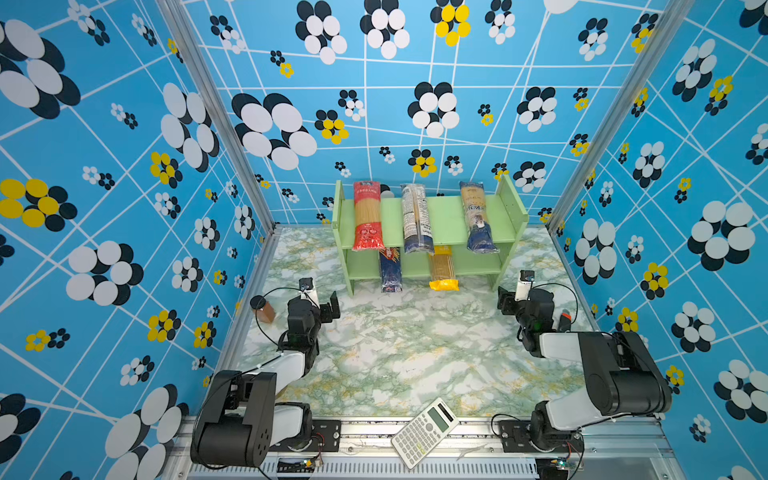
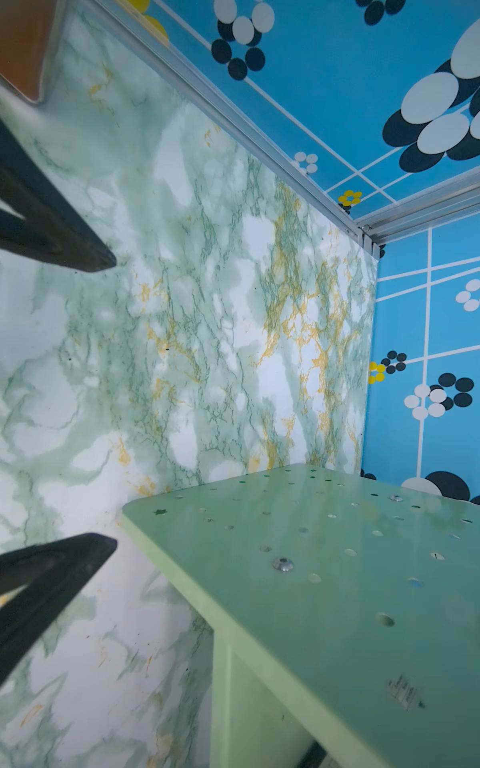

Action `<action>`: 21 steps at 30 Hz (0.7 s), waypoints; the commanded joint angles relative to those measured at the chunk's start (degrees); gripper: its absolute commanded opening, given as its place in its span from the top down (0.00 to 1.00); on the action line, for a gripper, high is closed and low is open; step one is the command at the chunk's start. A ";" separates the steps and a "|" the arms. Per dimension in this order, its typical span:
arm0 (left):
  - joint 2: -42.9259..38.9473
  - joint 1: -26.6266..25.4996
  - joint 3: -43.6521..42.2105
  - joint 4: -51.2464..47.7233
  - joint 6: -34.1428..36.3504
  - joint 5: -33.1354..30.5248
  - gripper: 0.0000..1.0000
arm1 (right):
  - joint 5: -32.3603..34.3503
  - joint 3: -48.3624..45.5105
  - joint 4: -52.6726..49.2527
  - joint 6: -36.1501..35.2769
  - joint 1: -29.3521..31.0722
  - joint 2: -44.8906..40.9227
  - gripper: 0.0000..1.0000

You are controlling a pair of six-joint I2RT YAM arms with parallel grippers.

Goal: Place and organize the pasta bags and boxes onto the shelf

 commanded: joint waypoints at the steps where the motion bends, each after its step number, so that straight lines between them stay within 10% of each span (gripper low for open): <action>1: 0.44 0.67 1.33 1.11 0.31 -0.08 0.01 | 1.03 -0.64 3.19 0.58 -0.34 0.58 0.27; 21: 0.08 0.68 0.58 2.18 0.36 -0.32 0.01 | 1.07 -1.10 4.53 0.48 -0.39 0.94 0.22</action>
